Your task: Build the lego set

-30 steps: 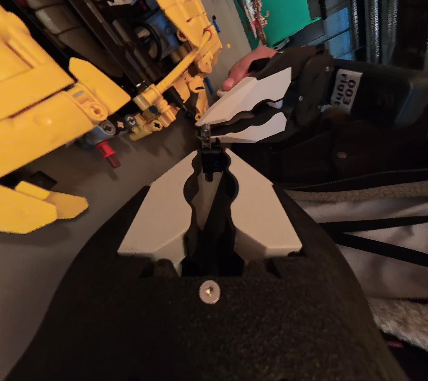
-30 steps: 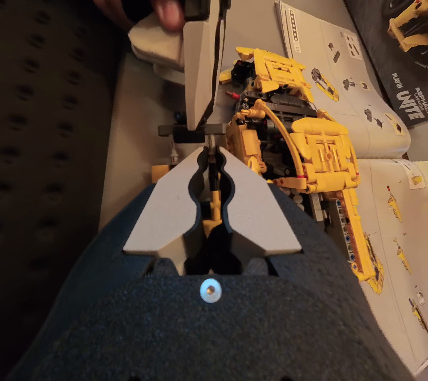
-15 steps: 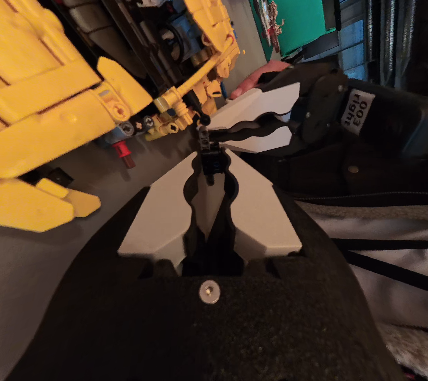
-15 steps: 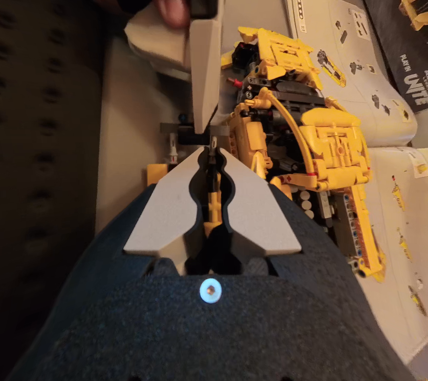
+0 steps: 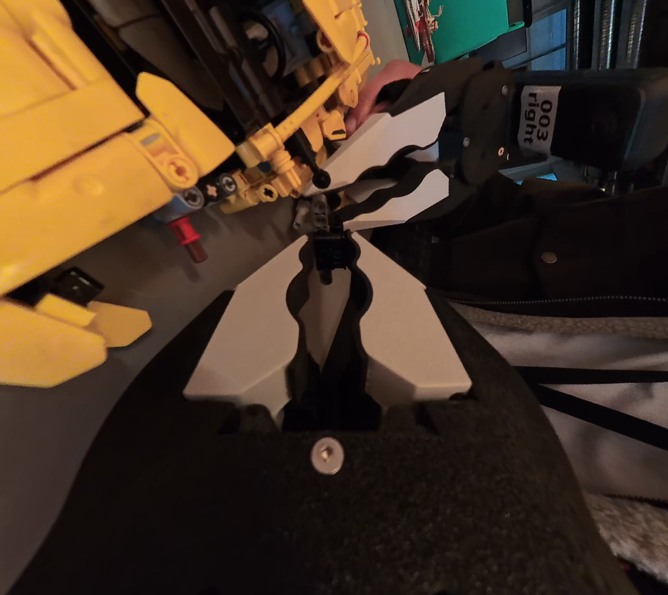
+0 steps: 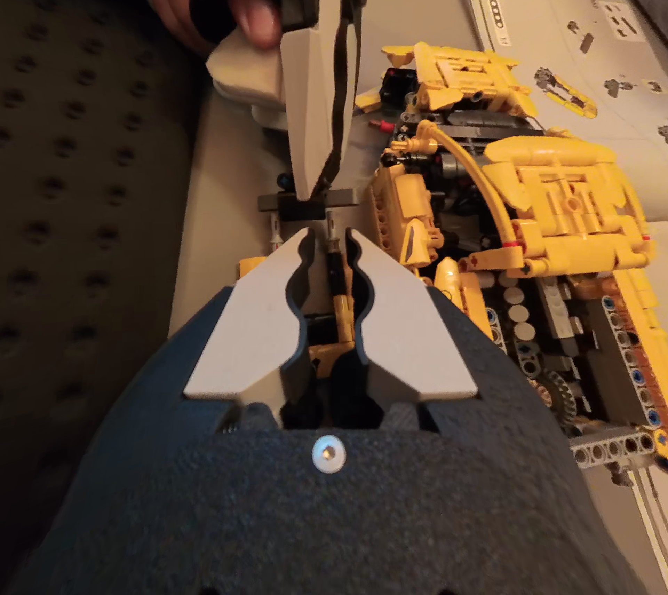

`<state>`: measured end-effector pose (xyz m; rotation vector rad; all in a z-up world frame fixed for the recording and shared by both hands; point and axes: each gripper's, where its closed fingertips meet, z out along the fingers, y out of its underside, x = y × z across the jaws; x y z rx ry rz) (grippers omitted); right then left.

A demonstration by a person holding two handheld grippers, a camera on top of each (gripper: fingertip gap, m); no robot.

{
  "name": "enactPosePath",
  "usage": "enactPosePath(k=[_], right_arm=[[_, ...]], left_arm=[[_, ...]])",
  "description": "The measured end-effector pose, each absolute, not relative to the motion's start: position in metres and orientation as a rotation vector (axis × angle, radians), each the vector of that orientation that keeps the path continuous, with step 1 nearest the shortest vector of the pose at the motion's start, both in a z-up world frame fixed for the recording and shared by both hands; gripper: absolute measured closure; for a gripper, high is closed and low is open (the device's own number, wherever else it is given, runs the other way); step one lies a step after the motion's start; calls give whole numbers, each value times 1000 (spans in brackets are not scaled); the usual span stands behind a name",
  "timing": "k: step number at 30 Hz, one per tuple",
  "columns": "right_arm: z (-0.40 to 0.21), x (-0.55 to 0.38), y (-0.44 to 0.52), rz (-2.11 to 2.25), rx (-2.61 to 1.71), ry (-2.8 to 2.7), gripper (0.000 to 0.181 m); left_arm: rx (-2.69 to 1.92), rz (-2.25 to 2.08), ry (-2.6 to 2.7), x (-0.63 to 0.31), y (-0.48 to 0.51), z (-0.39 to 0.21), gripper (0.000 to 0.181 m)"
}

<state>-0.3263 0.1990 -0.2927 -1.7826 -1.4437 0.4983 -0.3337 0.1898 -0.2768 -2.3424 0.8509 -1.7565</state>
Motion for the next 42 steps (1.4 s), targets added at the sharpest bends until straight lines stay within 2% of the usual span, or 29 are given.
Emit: enactPosePath(k=[6,9,12,15,18,20,42], right_arm=[[-290,-317,205,379,-1741,-1460,171],[-283,-318,183,599,-1744,-1480,174],[-293,-326,162,794,-1782,-1554,151],[-298,-332,164,719,-1780,-1600,155],[-298,-336,171,696,-1790,-1572,170],[-299,-337,175,673,-1809,-1563,174],[-293,-345,177,608,-1857,-1446,176]], left_arm=[[-2346,-1765,816,-335,193,-276,166],[-2325,-1811,798,-339,194,-272,166],[-2315,-1870,779,-342,193,-268,166],[-2339,-1879,766,-342,193,-270,166],[-2376,-1871,764,-340,192,-275,166],[-2386,-1868,742,-340,194,-276,166],[-2448,-1838,662,-354,203,-282,166]])
